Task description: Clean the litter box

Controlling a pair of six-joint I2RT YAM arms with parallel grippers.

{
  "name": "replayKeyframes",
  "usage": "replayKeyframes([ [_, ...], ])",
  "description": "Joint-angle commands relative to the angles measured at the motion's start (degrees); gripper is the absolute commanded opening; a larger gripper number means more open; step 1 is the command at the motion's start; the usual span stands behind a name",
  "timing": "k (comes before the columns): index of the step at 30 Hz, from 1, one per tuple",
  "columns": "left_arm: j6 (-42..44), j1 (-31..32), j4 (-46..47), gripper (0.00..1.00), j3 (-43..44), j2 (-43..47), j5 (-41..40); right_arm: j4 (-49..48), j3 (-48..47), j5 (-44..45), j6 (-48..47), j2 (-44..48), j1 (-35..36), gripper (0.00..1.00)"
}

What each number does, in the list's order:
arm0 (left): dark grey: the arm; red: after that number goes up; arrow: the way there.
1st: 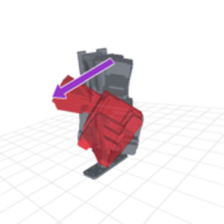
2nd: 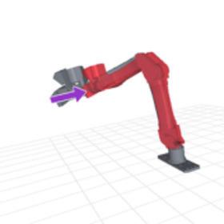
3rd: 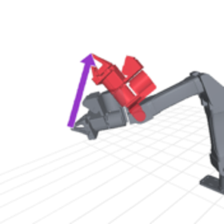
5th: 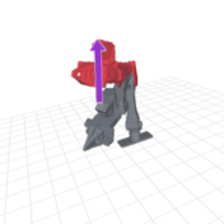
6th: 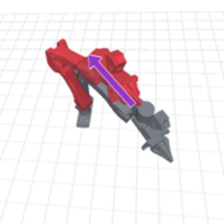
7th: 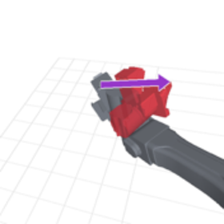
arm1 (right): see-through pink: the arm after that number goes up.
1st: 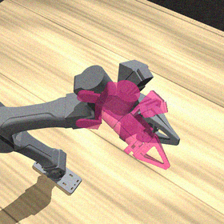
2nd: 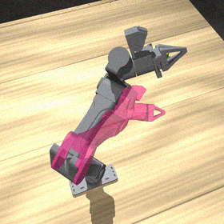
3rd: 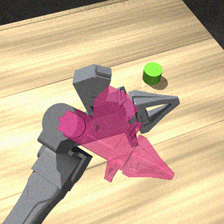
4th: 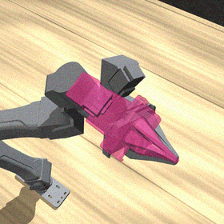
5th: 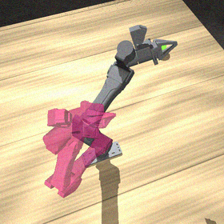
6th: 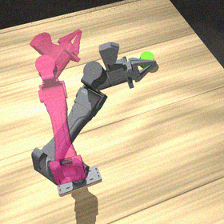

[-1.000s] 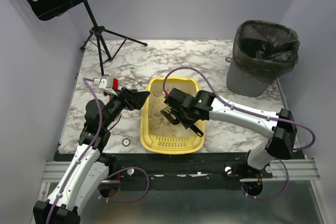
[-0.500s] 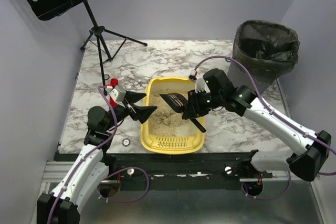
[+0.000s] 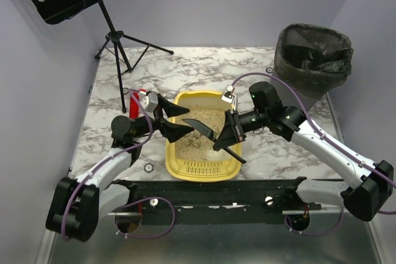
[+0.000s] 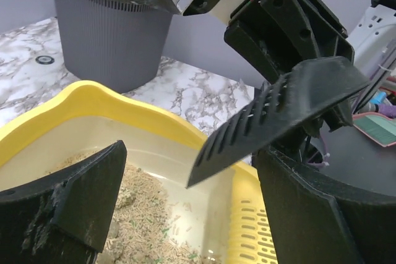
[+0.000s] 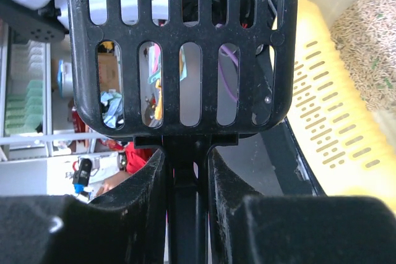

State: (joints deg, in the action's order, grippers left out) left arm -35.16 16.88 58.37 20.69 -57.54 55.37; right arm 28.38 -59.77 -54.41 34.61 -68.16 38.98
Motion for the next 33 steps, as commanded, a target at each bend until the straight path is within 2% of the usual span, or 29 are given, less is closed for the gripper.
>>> replayKeyframes([
  [1,-11.22,0.69,26.92,0.89,1.29,-7.57,7.02,-2.01,1.14,-5.71,1.07,0.40,-0.13,0.11],
  [2,-17.60,0.87,32.19,0.84,1.46,-11.07,7.64,-2.01,1.32,-5.97,0.81,0.22,-0.13,0.11],
  [3,-18.80,1.22,38.51,0.81,1.81,-12.41,8.69,-1.93,1.41,-5.88,0.72,0.13,-0.13,0.12],
  [4,-19.42,2.00,37.88,0.76,3.99,-13.55,8.96,-2.01,1.67,-5.97,0.55,-0.04,-0.13,0.11],
  [5,-19.77,2.71,37.87,0.66,4.79,-14.87,9.66,-2.10,1.67,-5.71,0.20,-0.13,-0.13,0.11],
  [7,-21.00,4.64,38.40,0.61,7.07,-18.65,10.89,-2.01,1.67,-3.96,-0.42,-0.13,-0.13,0.11],
  [8,-21.44,5.26,38.40,0.51,7.69,-19.71,11.24,-2.01,1.76,-3.77,-0.42,-0.30,-0.22,0.12],
  [10,-22.06,6.23,38.49,0.44,8.49,-21.12,11.42,-1.93,1.76,-3.33,-0.51,-0.57,-0.22,0.11],
  [13,-20.57,6.76,38.40,0.43,7.44,-19.72,9.94,-1.58,1.85,-2.72,-0.51,-1.10,-0.40,0.11],
  [18,-17.58,6.76,38.05,0.55,5.24,-15.25,10.10,0.00,2.55,-2.80,1.42,-0.31,-0.92,0.10],
  [20,-15.39,6.41,35.95,0.56,5.33,-14.45,11.06,2.02,3.16,-2.89,2.30,0.92,-1.19,0.09],
  [24,-8.71,6.23,24.55,0.57,6.29,-11.38,9.94,4.58,5.44,-1.31,5.54,4.61,-1.54,0.09],
  [29,-3.97,6.49,19.16,0.59,7.00,-7.68,9.84,3.10,5.90,-3.07,6.35,4.27,-1.45,0.09],
  [32,3.49,7.81,8.99,0.53,8.57,-5.22,9.40,0.63,4.49,-3.76,7.14,2.69,-1.45,0.08],
  [33,5.87,8.07,1.21,0.52,9.01,-3.91,9.23,0.62,3.53,-3.94,7.31,2.42,-1.45,0.08],
])
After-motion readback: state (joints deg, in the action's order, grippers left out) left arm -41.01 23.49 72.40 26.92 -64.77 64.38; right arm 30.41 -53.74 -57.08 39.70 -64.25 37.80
